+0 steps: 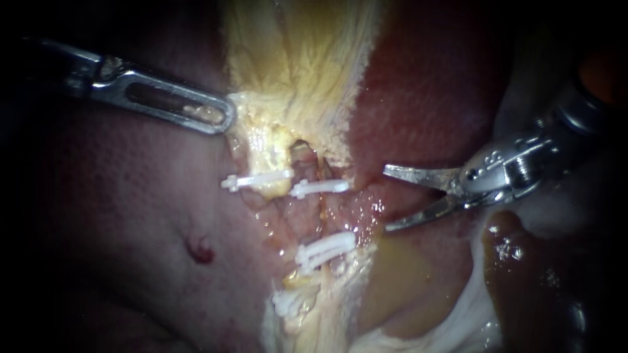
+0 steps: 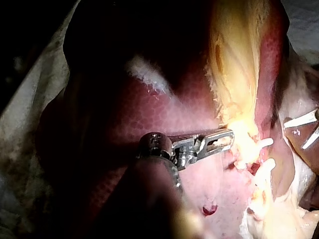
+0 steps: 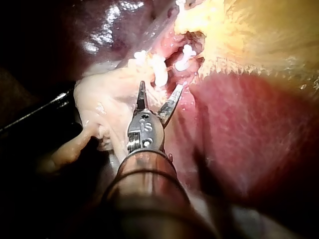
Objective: Go to the cutting position right tube
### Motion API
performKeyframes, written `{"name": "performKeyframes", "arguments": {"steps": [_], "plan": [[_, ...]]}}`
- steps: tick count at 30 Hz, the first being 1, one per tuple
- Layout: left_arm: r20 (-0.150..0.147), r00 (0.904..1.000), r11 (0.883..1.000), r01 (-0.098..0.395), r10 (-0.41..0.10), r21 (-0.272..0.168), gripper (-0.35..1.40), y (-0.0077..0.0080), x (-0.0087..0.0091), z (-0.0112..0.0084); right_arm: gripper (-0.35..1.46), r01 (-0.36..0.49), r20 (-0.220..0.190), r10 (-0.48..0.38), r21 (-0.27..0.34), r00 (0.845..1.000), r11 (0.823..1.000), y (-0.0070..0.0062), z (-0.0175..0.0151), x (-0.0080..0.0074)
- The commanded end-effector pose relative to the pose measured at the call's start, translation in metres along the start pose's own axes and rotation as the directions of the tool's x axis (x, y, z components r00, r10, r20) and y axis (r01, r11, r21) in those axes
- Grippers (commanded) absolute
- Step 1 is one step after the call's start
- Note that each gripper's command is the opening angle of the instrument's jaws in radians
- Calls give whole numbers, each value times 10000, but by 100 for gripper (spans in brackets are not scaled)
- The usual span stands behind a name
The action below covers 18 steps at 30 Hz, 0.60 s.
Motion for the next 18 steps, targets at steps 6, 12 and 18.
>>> {"name": "performKeyframes", "arguments": {"steps": [6, 12, 18], "plan": [[4, 10000, 10000, -1, 1, -9, -35, 2, 0, 1, 142, -731, -17, 736, 1008, 9973, 9922, -9, 25, -12], [11, 10000, 10000, 0, 0, -18, -35, 2, 0, 2, 139, -1323, 360, 1282, 1546, 9911, 9791, -13, 57, -31], [14, 10000, 10000, -2, 2, -22, -35, 2, 1, 3, 139, -1847, 498, 1783, 1961, 9827, 9630, -12, 95, -49]]}}
